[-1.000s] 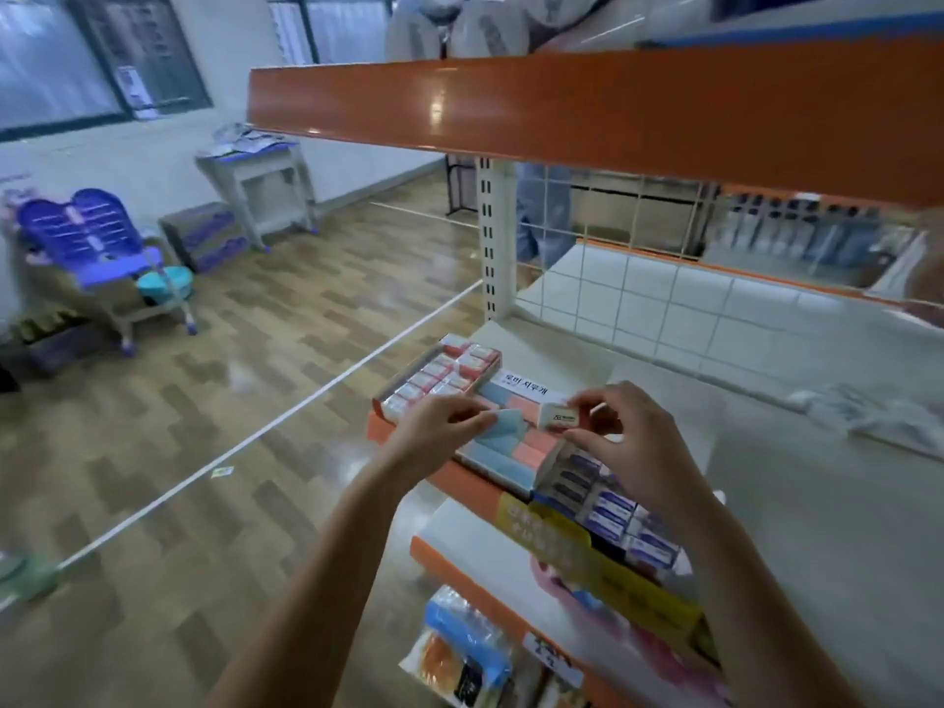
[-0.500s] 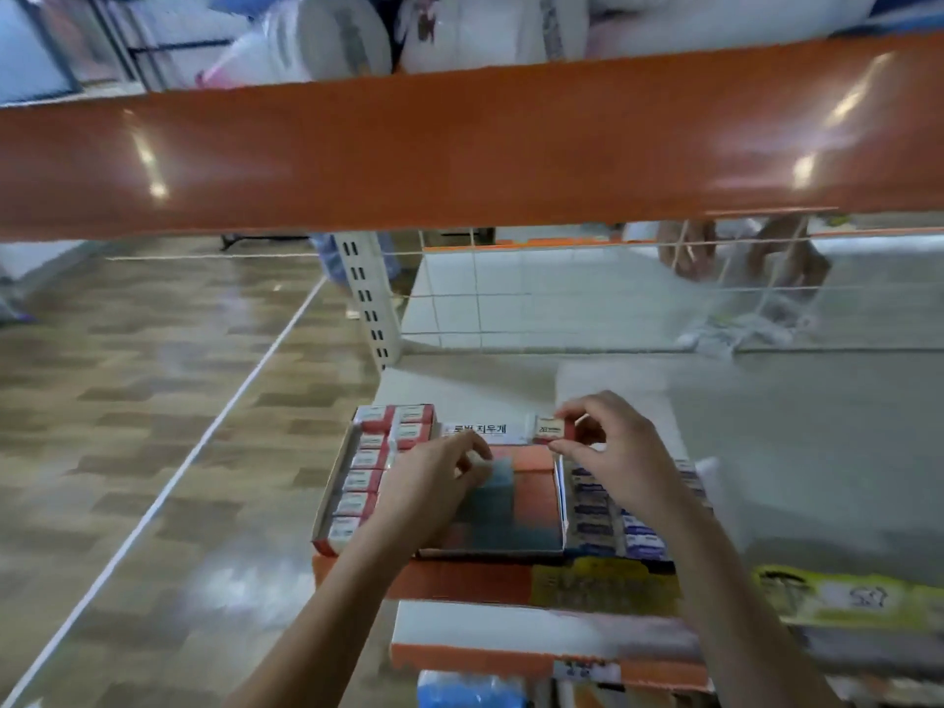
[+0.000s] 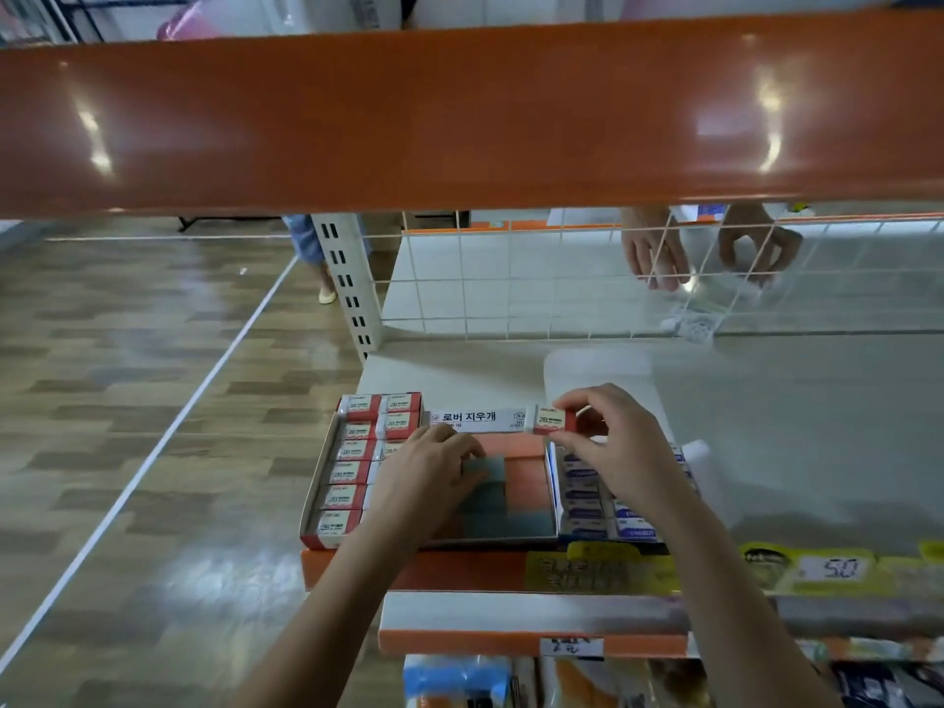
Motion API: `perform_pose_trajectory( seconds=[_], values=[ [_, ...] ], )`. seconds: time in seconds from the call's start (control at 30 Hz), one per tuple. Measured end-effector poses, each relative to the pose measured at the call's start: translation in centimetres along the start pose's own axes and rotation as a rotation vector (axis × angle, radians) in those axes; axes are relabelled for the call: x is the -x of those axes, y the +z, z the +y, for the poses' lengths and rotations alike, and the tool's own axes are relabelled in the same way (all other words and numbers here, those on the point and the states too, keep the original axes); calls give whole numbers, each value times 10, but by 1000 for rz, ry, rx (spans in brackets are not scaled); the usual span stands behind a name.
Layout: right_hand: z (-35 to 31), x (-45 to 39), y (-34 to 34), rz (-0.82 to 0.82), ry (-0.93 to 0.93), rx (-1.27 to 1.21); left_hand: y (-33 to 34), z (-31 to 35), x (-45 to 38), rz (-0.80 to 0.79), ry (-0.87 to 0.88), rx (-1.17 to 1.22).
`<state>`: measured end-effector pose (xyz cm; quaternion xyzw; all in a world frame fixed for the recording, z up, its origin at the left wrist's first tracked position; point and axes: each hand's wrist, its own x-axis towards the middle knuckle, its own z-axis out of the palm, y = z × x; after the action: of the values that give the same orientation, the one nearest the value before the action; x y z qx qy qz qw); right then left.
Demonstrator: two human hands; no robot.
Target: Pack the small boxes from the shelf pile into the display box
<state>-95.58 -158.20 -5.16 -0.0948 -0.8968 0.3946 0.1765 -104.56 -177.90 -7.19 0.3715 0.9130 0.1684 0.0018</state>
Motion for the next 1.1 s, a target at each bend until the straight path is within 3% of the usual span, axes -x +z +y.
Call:
perform_pose_trajectory(
  seconds=[0.3, 0.5, 0.9, 1.1],
  values=[
    [-1, -8, 3, -73, -80, -11, -1, 7, 6, 22, -15, -65],
    [-25, -18, 13, -94, -138, 2, -21, -14, 22, 173, -46, -12],
    [-82, -45, 117, -198, -126, 101, -50, -97, 63, 117, -58, 15],
    [-91, -54, 159, -191, -113, 211, -49, -125, 59, 165, -72, 62]
  ],
)
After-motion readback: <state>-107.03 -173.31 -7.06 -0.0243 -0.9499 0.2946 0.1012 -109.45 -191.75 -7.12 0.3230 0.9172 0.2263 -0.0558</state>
